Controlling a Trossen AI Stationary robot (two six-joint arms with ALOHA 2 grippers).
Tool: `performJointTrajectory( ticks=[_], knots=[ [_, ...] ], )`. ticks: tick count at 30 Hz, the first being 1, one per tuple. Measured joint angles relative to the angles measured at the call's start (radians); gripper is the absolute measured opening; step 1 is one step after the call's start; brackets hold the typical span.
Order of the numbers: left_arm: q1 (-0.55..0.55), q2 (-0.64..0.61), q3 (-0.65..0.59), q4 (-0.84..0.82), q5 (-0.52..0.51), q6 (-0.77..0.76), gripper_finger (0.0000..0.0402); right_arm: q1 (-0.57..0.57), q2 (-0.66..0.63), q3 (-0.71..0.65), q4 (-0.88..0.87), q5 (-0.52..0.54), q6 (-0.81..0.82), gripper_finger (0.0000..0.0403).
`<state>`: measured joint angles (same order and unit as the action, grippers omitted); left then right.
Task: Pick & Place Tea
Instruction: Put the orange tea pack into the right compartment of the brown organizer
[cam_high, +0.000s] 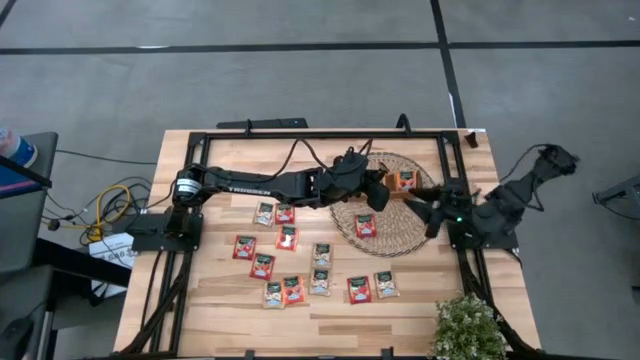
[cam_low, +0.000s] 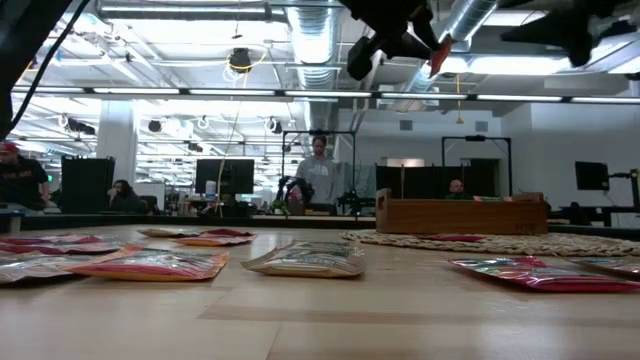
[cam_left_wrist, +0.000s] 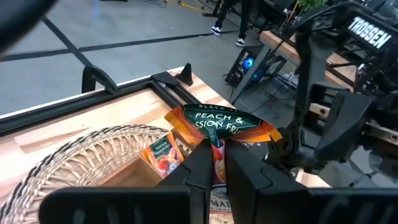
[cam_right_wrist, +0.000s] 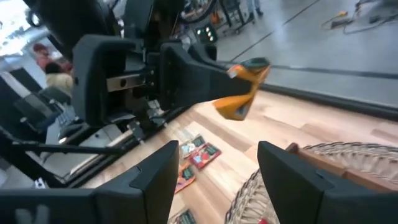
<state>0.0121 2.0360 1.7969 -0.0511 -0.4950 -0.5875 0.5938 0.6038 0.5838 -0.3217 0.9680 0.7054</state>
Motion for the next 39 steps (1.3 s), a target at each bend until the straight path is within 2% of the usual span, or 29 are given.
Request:
performJointTrajectory(
  ticks=[5, 12, 16, 20, 24, 31, 39],
  knots=[
    [0.0, 0.0, 0.0, -0.034, -0.028, 0.0, 0.0025, -0.164, 0.084, 0.017, 0.031, -0.173, -0.007, 0.0203],
    [-0.005, 0.0, 0.0, -0.055, -0.041, 0.005, 0.0025, -0.31, 0.156, 0.091, 0.031, -0.284, -0.095, 0.0201],
    [-0.021, -0.001, 0.0, -0.092, -0.045, 0.086, 0.0025, -0.366, 0.169, 0.144, 0.014, -0.336, -0.161, 0.0196],
    [-0.046, -0.001, 0.0, -0.176, -0.107, 0.192, 0.0025, -0.401, 0.165, 0.186, -0.083, -0.367, -0.162, 0.0192],
    [-0.072, -0.001, 0.0, -0.194, -0.166, 0.329, 0.0025, -0.454, 0.152, 0.209, -0.16, -0.507, -0.105, 0.019],
    [-0.102, -0.001, 0.0, -0.161, -0.169, 0.583, 0.0025, -0.57, 0.172, 0.209, -0.206, -0.713, -0.084, 0.0194],
    [-0.111, -0.001, 0.0, -0.167, -0.192, 0.683, 0.0025, -0.676, 0.23, 0.208, -0.165, -0.897, -0.084, 0.0206]
  ],
)
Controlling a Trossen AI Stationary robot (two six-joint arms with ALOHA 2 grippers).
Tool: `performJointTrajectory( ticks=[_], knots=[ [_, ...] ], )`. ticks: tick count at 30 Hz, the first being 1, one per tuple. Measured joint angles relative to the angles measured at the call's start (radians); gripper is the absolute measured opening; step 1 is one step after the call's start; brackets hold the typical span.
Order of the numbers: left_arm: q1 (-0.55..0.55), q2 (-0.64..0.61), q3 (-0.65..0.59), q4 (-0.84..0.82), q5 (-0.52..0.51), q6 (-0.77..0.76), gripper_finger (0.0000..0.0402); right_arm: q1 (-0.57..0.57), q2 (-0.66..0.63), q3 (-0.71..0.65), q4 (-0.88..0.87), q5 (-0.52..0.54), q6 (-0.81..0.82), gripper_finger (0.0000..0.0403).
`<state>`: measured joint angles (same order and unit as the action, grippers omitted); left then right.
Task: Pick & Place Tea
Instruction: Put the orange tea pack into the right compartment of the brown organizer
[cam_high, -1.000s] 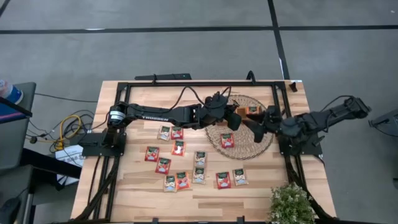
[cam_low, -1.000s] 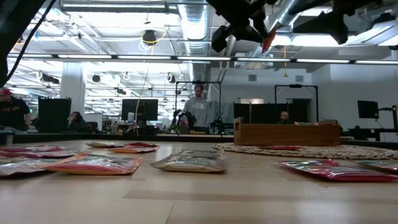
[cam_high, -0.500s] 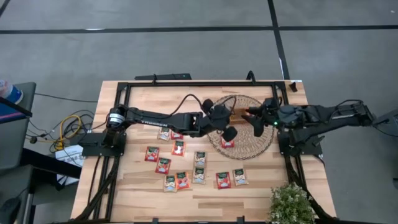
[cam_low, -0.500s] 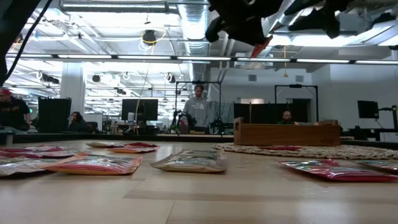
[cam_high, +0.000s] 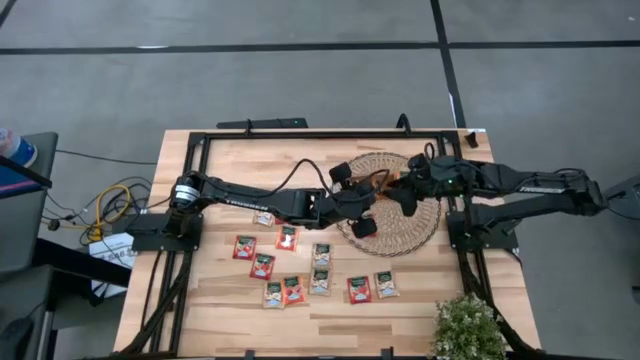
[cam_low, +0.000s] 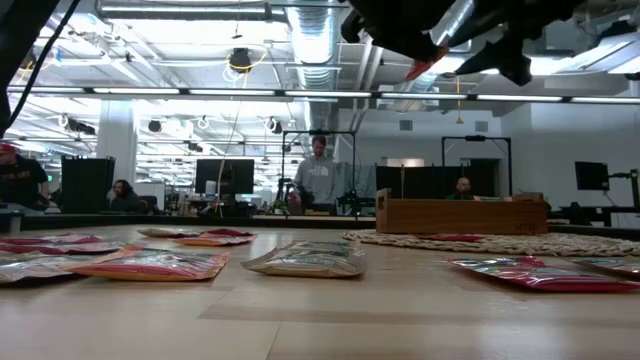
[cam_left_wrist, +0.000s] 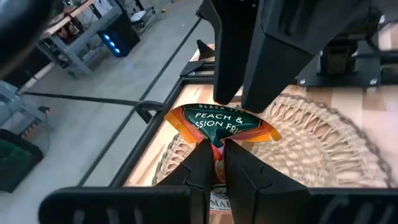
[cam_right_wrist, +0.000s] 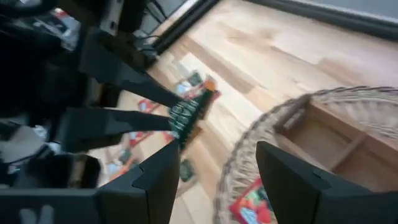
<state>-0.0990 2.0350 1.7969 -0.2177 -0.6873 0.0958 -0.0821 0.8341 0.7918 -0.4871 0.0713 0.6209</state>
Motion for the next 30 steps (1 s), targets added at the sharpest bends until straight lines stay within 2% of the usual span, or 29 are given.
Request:
performJointTrajectory(
  ticks=[10, 19, 30],
  knots=[
    [-0.006, 0.021, -0.002, -0.11, -0.032, 0.059, 0.0025, -0.053, 0.019, 0.0, 0.032, -0.081, -0.016, 0.0215],
    [-0.006, 0.019, 0.0, -0.033, -0.034, 0.101, 0.0025, -0.053, 0.071, 0.0, 0.031, -0.092, -0.018, 0.0215],
    [-0.019, 0.019, 0.0, -0.086, -0.038, 0.125, 0.0025, -0.067, 0.113, 0.0, 0.076, -0.103, -0.027, 0.0214]
  ],
)
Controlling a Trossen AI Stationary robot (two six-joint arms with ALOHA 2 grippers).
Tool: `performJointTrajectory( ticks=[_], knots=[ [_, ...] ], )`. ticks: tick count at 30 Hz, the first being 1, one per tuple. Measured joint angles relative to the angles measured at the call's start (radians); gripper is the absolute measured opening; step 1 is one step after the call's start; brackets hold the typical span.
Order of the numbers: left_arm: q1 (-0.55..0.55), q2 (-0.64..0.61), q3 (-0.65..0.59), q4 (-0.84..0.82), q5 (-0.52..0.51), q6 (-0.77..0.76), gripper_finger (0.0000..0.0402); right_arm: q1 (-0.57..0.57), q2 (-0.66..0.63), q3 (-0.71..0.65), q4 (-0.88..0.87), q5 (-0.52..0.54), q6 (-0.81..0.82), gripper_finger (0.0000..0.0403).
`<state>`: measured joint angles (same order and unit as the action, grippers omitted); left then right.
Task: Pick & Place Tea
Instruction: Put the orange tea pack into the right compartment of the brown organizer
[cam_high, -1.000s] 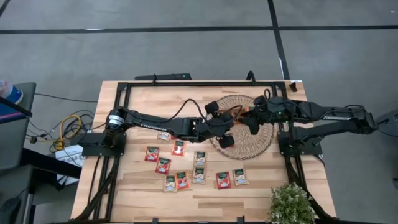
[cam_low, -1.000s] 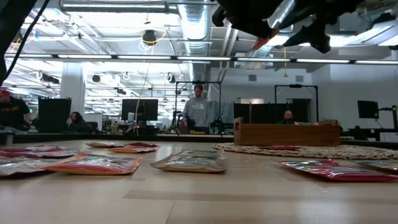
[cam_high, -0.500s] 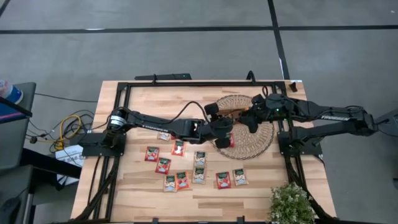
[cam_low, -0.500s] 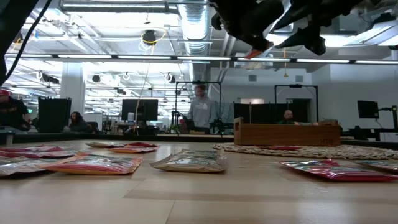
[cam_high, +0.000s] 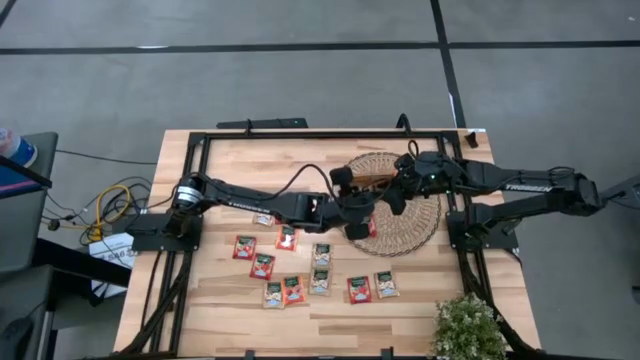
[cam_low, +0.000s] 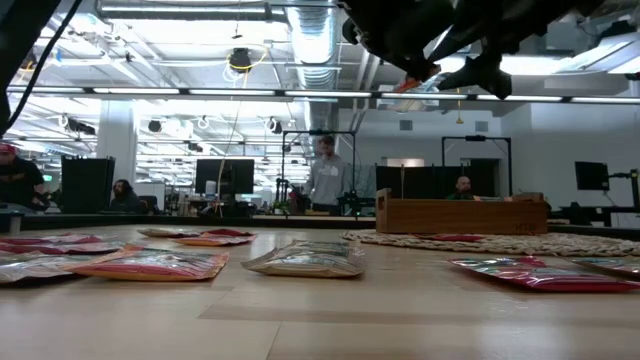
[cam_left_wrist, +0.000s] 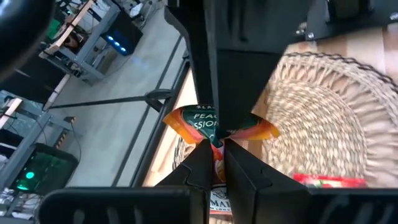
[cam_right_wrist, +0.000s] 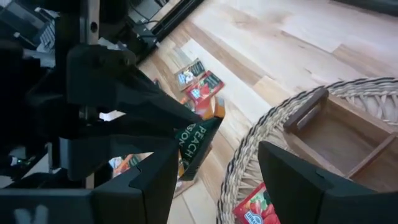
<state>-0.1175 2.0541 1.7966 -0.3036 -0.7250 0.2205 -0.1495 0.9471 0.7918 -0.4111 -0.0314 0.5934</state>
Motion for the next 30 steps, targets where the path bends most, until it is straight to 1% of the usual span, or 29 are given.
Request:
performJointTrajectory(
  ticks=[3, 7, 11, 18, 23, 30],
  knots=[
    [-0.002, 0.0, 0.0, -0.016, -0.004, 0.001, 0.0025, -0.01, -0.017, 0.0, 0.004, 0.0, 0.0, 0.0215],
    [-0.002, 0.0, 0.0, 0.006, -0.006, 0.001, 0.0025, -0.011, -0.013, 0.0, 0.0, 0.002, 0.005, 0.0211],
    [-0.002, 0.0, 0.0, 0.018, -0.005, 0.001, 0.0025, -0.01, -0.007, 0.0, 0.0, -0.034, 0.008, 0.0203],
    [-0.002, 0.0, 0.0, 0.017, -0.006, 0.0, 0.0025, -0.021, 0.003, 0.0, 0.008, -0.038, 0.008, 0.0181],
    [-0.001, 0.0, 0.0, 0.02, -0.006, 0.0, 0.0025, -0.024, 0.003, 0.0, 0.012, -0.042, 0.004, 0.0145],
    [-0.001, 0.0, 0.0, 0.021, -0.006, -0.004, 0.0025, -0.022, 0.003, 0.0, 0.039, -0.048, -0.015, 0.0067]
  ],
)
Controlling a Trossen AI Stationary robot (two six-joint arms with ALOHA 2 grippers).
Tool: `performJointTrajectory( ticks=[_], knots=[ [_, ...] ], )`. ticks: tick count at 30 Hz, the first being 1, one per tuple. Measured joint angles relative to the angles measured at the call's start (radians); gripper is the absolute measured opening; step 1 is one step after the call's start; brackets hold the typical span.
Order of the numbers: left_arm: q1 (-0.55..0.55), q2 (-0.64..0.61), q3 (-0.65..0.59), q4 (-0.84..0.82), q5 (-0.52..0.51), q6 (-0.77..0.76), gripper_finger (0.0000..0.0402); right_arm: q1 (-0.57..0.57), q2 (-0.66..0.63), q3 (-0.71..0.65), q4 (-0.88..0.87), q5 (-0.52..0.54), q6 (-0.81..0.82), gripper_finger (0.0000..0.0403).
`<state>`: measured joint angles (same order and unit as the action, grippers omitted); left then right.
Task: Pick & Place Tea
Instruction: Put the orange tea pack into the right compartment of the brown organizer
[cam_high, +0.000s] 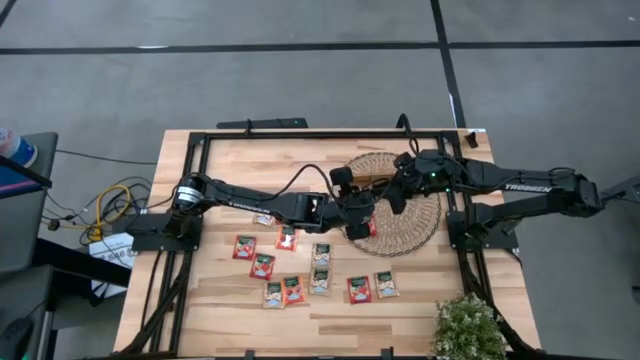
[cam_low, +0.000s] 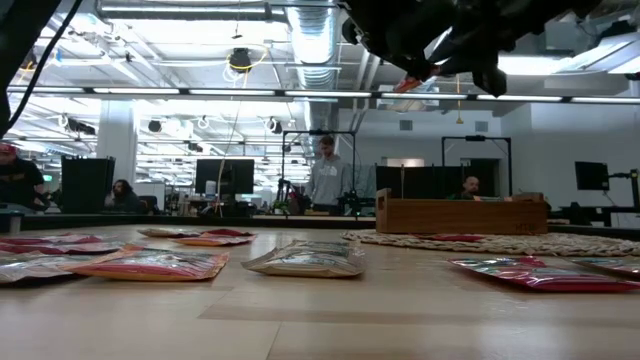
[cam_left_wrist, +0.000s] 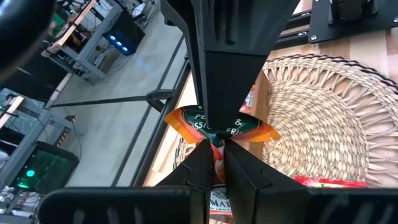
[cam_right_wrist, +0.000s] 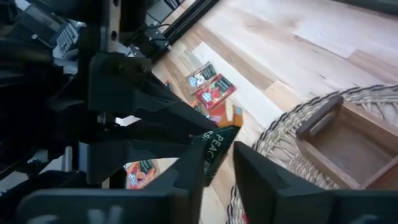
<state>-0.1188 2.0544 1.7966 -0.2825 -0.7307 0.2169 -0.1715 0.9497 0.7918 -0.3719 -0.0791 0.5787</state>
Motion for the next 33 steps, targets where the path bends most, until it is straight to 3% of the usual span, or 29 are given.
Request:
performJointTrajectory(
  ticks=[7, 23, 28, 33],
  knots=[
    [0.0, 0.0, 0.0, 0.0, 0.003, 0.0, 0.0025, 0.0, 0.0, 0.0, 0.005, -0.003, -0.012, 0.0005],
    [0.0, 0.0, 0.0, 0.0, 0.008, -0.045, 0.003, -0.001, -0.003, 0.0, 0.004, -0.004, -0.011, 0.0],
    [0.0, 0.0, 0.0, 0.0, 0.008, -0.053, 0.0061, -0.001, -0.003, 0.0, -0.001, -0.001, -0.011, 0.0],
    [-0.002, 0.0, 0.0, 0.002, -0.021, -0.056, 0.0126, -0.002, -0.003, 0.0, -0.004, 0.003, -0.012, 0.0]
  ],
)
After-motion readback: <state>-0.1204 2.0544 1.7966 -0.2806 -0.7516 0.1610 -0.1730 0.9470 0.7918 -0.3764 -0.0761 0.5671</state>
